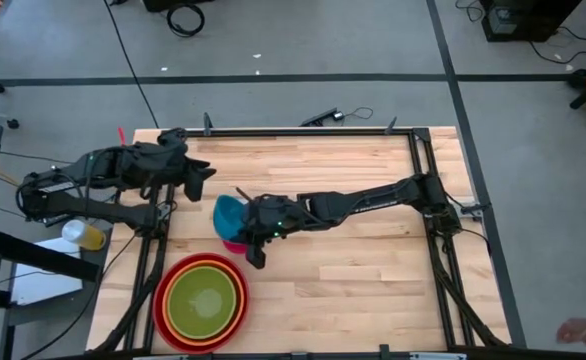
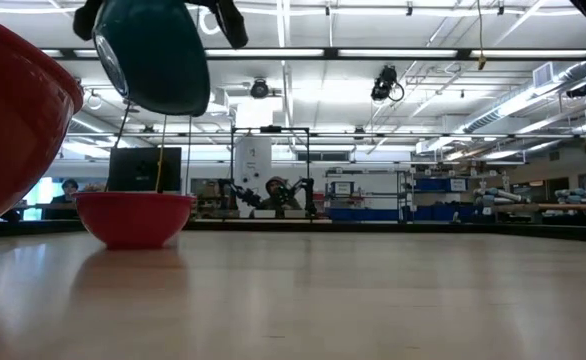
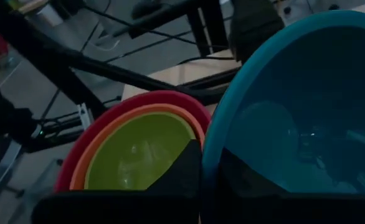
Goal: Nest bowls inside each other
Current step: Stack the blue bowl on top of the green bowl
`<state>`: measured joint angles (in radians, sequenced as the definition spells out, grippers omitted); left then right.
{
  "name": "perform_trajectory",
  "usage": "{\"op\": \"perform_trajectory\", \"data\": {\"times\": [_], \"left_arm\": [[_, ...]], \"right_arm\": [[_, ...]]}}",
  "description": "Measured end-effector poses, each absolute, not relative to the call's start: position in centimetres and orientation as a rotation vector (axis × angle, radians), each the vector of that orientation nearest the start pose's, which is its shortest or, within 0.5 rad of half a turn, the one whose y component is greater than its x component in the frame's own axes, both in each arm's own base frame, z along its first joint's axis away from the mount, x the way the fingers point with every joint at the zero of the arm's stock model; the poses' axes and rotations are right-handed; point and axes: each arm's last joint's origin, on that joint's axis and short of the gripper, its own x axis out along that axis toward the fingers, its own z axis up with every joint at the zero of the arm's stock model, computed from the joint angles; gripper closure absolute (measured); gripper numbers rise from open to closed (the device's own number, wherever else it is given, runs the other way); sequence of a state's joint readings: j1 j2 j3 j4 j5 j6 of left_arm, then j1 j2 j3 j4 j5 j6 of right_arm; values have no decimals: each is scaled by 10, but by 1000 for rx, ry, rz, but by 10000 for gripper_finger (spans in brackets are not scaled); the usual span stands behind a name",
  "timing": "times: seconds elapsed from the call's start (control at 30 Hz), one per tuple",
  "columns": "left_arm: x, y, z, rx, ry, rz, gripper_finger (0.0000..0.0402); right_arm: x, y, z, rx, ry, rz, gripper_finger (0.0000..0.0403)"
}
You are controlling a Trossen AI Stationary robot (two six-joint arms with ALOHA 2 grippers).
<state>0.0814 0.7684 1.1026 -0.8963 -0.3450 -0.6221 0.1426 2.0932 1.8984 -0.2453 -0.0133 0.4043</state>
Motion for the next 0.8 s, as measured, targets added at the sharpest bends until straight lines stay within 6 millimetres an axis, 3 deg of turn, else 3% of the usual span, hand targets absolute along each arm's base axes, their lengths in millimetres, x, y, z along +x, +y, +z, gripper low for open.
{"op": "perform_trajectory", "data": {"times": [0.53,0.8], "left_arm": [[126,20,374,-616,384,607,239],[135,21,370,-615,411,621,239]], "right_arm": [[489,82,316,98,308,414,380],[508,86,286,92,256,532,380]]}}
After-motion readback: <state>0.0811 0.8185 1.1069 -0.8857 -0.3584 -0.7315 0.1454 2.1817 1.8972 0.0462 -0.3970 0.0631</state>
